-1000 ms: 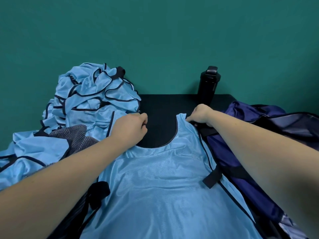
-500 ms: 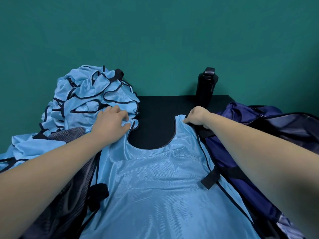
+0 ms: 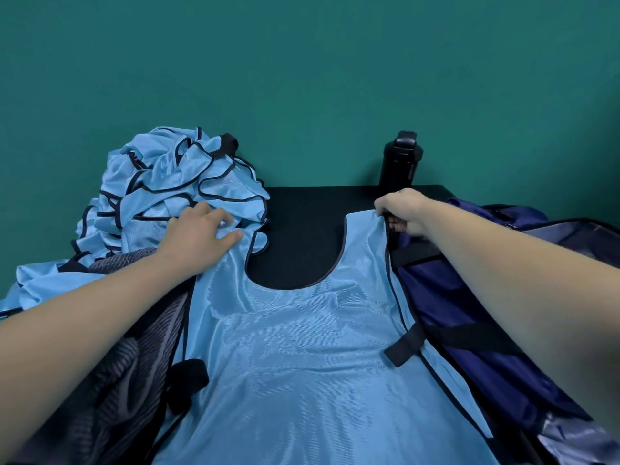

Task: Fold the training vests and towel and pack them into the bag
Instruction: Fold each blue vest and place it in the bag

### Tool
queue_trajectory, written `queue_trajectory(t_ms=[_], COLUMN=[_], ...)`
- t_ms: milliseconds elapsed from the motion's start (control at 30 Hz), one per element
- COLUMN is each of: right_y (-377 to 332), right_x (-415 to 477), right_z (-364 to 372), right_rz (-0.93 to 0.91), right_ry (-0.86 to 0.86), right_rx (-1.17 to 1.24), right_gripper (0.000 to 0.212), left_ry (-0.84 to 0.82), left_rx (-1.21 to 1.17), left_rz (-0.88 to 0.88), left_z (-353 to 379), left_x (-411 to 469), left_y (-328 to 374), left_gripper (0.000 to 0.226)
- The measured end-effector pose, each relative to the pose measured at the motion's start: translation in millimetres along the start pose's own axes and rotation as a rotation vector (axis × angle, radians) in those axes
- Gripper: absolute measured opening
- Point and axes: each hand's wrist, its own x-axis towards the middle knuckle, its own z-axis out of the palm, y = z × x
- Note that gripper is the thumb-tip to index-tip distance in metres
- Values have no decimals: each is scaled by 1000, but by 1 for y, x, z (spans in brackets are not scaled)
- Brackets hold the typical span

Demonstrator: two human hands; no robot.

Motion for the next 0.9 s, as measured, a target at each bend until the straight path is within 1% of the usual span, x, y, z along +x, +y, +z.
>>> queue_trajectory(t_ms=[67, 100, 167, 233, 300, 367, 433, 533, 633, 667, 700, 767, 833, 900], right_y=[-3, -5, -7, -6, -7, -8, -10, -15, -26, -30, -35, -45, -57, -69], right_x=[-2, -4, -5, -2, -5, -5, -4, -4, -13, -16, -20, -24, -30, -38], right_z=[-7, -10, -12, -12, -10, -9, -8, -7, -6, -5, -4, -6, -11, -20], right_rz=[63, 98, 145, 166, 170, 128, 45, -55, -65, -78, -95, -135, -177, -210], right_ry=[-83, -132, -203, -231, -237, -185, -135, -126, -179, -175, -152, -58, 17, 100], right_rx=[29, 9, -87, -178, -258, -349, -388, -312, -77, -28, -4, 11, 19, 61], right_gripper=[18, 15, 13, 20, 20, 15, 11, 8, 10, 12, 14, 25, 36, 29], left_ry=[-44, -78, -146, -184, -195, -197, -192, -234, -267, -248, -214, -97, 21, 95], left_rx=[51, 70, 103, 122, 70, -4, -69, -171, -284, -334, -381, -449, -513, -574], left_rz=[-17, -23, -19, -8, -21, -30, -37, -94, -172, -196, -215, -248, -280, -299], left_z=[-1, -2, -4, -8, -13, -21, -31, -51, -71, -78, -85, -99, -113, -128], left_x=[4, 6, 10, 14, 17, 19, 20, 20, 23, 23, 24, 24, 25, 23], left_y=[-3, -3, -2, 0, 3, 5, 7, 9, 5, 4, 2, 0, -5, -9], left_gripper=[55, 55, 45, 32, 25, 26, 29, 39, 44, 43, 37, 25, 23, 25])
